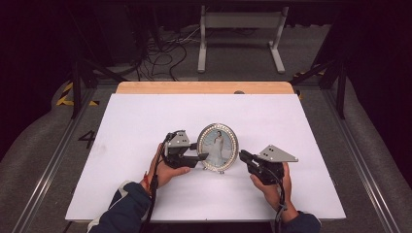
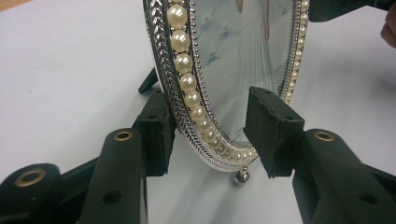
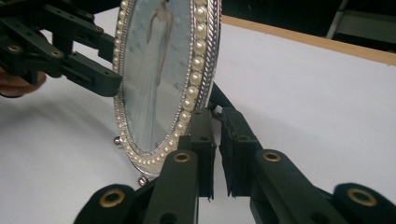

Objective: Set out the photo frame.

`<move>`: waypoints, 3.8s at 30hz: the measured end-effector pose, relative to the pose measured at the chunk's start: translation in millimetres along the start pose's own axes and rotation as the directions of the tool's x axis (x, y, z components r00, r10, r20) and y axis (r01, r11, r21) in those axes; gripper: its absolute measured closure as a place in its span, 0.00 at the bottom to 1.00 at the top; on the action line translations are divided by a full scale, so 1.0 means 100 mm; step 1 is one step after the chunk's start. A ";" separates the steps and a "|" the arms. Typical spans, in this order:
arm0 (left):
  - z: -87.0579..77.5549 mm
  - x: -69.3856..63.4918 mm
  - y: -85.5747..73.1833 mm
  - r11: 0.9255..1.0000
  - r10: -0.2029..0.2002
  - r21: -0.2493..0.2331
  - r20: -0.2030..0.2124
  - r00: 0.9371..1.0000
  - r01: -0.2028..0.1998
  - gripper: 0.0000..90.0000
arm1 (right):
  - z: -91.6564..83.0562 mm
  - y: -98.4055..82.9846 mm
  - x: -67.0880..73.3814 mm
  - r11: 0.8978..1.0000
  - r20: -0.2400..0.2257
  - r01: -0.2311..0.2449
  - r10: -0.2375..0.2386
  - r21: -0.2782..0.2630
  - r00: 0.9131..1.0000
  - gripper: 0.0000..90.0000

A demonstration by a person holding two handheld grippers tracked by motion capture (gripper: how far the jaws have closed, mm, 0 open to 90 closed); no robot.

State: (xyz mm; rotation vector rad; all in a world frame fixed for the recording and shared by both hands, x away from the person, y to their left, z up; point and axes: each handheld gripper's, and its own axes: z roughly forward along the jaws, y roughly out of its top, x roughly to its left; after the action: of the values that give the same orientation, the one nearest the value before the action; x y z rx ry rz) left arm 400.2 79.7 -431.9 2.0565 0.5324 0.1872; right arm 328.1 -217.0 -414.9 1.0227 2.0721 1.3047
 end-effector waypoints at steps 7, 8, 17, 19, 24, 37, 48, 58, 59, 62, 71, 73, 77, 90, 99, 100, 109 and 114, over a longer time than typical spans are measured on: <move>-0.01 0.01 -0.01 1.000 -0.002 0.001 -0.005 1.000 0.002 0.66 | 0.08 -0.03 0.06 0.999 -0.027 0.015 -0.014 0.037 1.000 0.93; -0.01 0.02 -0.01 1.000 -0.008 0.000 -0.004 1.000 0.008 0.67 | 0.08 -0.04 0.06 0.999 -0.026 0.016 -0.016 0.033 1.000 0.93; -0.04 0.01 -0.02 1.000 0.002 0.010 -0.016 1.000 -0.002 0.73 | 0.09 -0.04 0.05 0.999 -0.026 0.008 -0.007 0.032 1.000 0.94; -0.04 0.01 -0.03 1.000 0.000 0.008 -0.013 1.000 0.000 0.73 | 0.10 -0.03 0.04 0.999 -0.029 0.011 -0.010 0.032 1.000 0.94; -0.07 0.00 -0.05 1.000 0.004 0.007 -0.018 1.000 -0.004 0.73 | 0.14 -0.01 0.03 1.000 -0.032 0.009 -0.008 0.030 0.999 0.94; -0.10 -0.04 -0.08 1.000 0.015 0.016 -0.035 0.999 -0.014 0.73 | 0.20 0.01 0.00 0.999 -0.039 0.014 -0.013 0.031 0.999 0.93; -0.10 -0.05 -0.09 1.000 0.018 0.018 -0.037 0.999 -0.017 0.73 | 0.22 -0.01 0.02 0.999 -0.032 0.027 -0.025 0.046 0.999 0.92; -0.10 -0.04 -0.09 1.000 0.025 0.014 -0.039 0.999 -0.024 0.73 | 0.22 -0.01 0.02 0.998 -0.033 0.033 -0.031 0.049 0.999 0.92; -0.10 -0.05 -0.09 1.000 0.024 0.014 -0.040 0.999 -0.024 0.73 | 0.22 -0.01 0.02 0.998 -0.033 0.035 -0.034 0.049 0.999 0.92; -0.10 -0.05 -0.09 1.000 0.027 0.015 -0.041 0.999 -0.026 0.73 | 0.22 -0.01 0.02 0.998 -0.030 0.044 -0.043 0.049 0.999 0.92; -0.10 -0.07 -0.08 0.999 0.041 0.026 -0.057 0.998 -0.039 0.71 | 0.22 0.01 0.03 0.995 -0.015 0.080 -0.079 0.067 0.997 0.87; -0.09 -0.07 -0.08 0.998 0.056 0.035 -0.063 0.996 -0.053 0.70 | 0.22 0.01 0.03 0.994 -0.012 0.085 -0.085 0.069 0.996 0.85; -0.08 -0.07 -0.08 0.997 0.064 0.044 -0.069 0.996 -0.061 0.67 | 0.22 0.02 0.01 0.993 -0.010 0.080 -0.080 0.085 0.997 0.78; -0.09 -0.11 -0.08 0.992 0.101 0.095 -0.143 0.985 -0.087 0.36 | 0.32 0.00 0.03 0.984 -0.008 0.095 -0.095 0.148 0.995 0.37; -0.08 -0.10 -0.10 0.995 0.079 0.079 -0.156 0.985 -0.068 0.12 | 0.38 -0.02 0.06 0.979 -0.032 0.110 -0.106 0.171 0.994 0.19; -0.09 -0.10 -0.10 0.995 0.080 0.074 -0.152 0.985 -0.069 0.11 | 0.38 -0.02 0.06 0.979 -0.033 0.110 -0.106 0.170 0.994 0.18; -0.16 -0.14 -0.10 0.992 0.118 0.063 -0.173 0.978 -0.109 0.07 | 0.37 0.00 0.05 0.976 -0.035 0.121 -0.117 0.180 0.993 0.10; -0.22 -0.17 -0.09 0.990 0.135 0.065 -0.185 0.973 -0.125 0.08 | 0.34 0.01 0.05 0.971 -0.030 0.149 -0.145 0.185 0.989 0.14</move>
State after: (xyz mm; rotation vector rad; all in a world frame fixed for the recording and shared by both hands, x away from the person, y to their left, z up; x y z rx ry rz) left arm 374.3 93.3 -427.1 2.1390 0.5222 0.4540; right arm 349.6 -194.4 -428.5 0.9167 2.2699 1.0648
